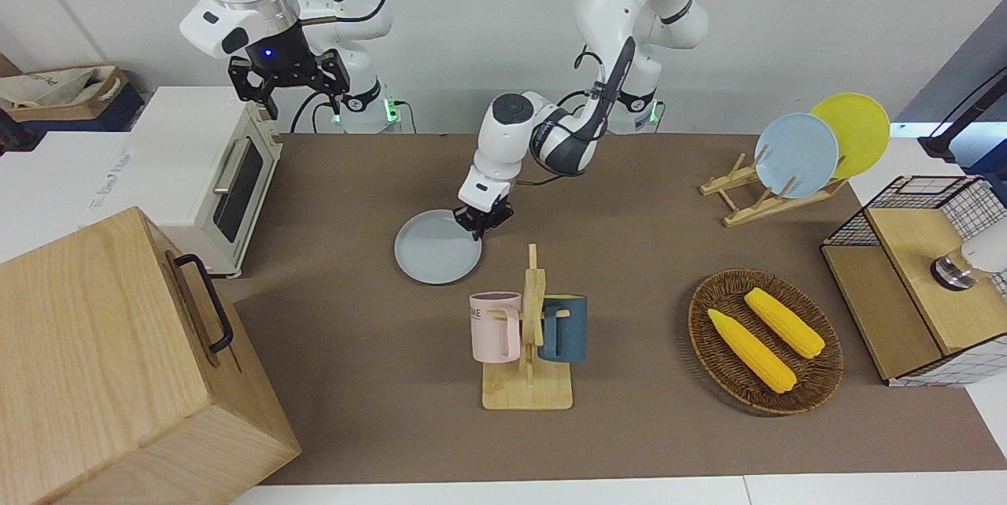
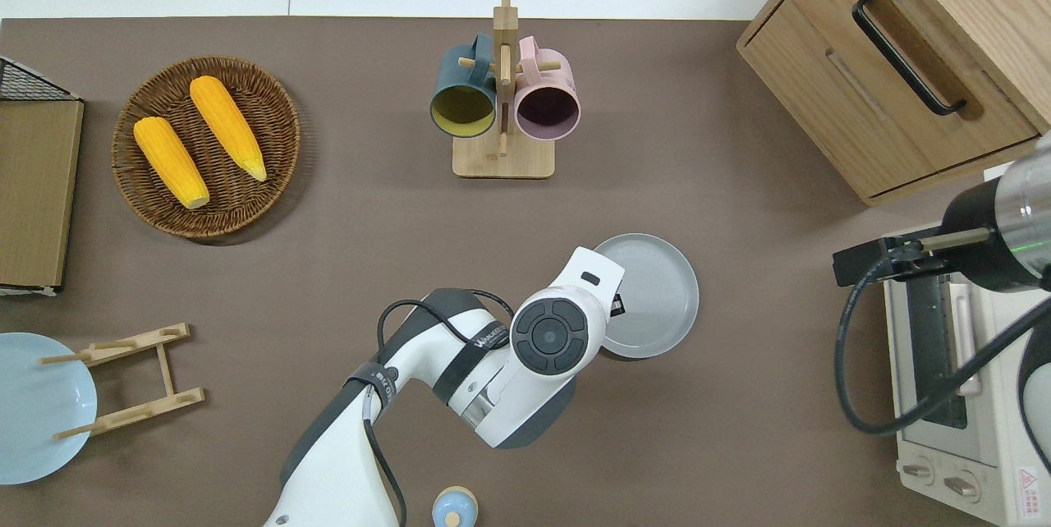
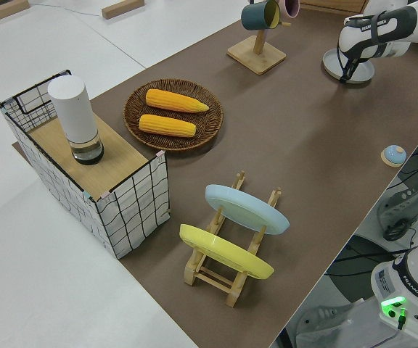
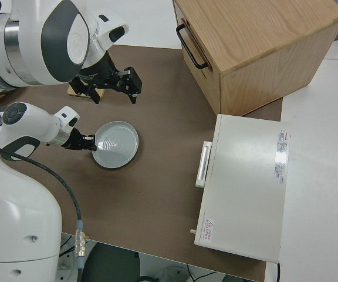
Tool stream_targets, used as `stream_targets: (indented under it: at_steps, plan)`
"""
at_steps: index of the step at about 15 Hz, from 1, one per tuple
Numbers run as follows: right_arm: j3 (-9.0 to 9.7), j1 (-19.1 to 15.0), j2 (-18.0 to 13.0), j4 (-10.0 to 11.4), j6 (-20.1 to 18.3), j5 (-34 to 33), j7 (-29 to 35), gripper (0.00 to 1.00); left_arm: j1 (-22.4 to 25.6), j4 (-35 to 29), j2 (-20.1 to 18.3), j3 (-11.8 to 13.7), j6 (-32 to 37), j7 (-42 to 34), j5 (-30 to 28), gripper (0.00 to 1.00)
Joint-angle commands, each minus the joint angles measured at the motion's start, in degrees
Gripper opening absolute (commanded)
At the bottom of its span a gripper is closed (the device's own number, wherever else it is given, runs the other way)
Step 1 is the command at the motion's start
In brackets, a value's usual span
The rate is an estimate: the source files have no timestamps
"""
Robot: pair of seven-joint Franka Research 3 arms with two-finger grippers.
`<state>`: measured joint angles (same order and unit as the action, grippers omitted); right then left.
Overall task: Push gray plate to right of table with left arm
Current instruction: 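Push the gray plate with the left gripper across the table, away from the basket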
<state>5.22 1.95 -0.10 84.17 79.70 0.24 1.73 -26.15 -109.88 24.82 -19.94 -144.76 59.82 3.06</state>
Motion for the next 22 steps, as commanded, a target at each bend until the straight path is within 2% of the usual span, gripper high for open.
stream_targets:
  at_steps: [1, 2, 5, 8, 13, 17, 22]
  plan:
    - [0.32, -0.6, -0.4, 0.0, -0.7, 0.5, -0.1, 0.983, -0.9, 1.1, 1.5, 0.9, -0.2, 0.9, 1.4, 0.60]
    - [0.23, -0.6, -0.4, -0.1, -0.7, 0.5, -0.1, 0.983, -0.6, 1.1, 1.5, 1.0, -0.2, 0.7, 1.5, 0.99]
    - [0.32, -0.6, -0.4, -0.1, -0.7, 0.5, -0.1, 0.983, 0.4, 1.0, 0.1, 1.1, 1.5, -1.2, 1.3, 0.99]
    - [0.32, -0.6, -0.4, -0.1, -0.7, 0.5, -0.1, 0.983, 3.9, 1.0, -2.8, 0.3, 7.0, -5.8, 0.1, 0.99]
    - [0.32, -0.6, -0.4, -0.1, -0.7, 0.5, -0.1, 0.983, 13.7, 0.9, -12.4, 0.6, 21.9, -26.5, -11.8, 0.99]
    - [0.32, -0.6, -0.4, 0.0, -0.7, 0.5, -0.1, 0.983, 21.9, 1.0, -18.0, 1.0, 31.9, -37.9, -12.1, 0.99]
    - [0.32, -0.6, -0.4, -0.1, -0.7, 0.5, -0.1, 0.983, 29.8, 1.2, -23.7, 1.3, 39.9, -49.5, -9.7, 0.99]
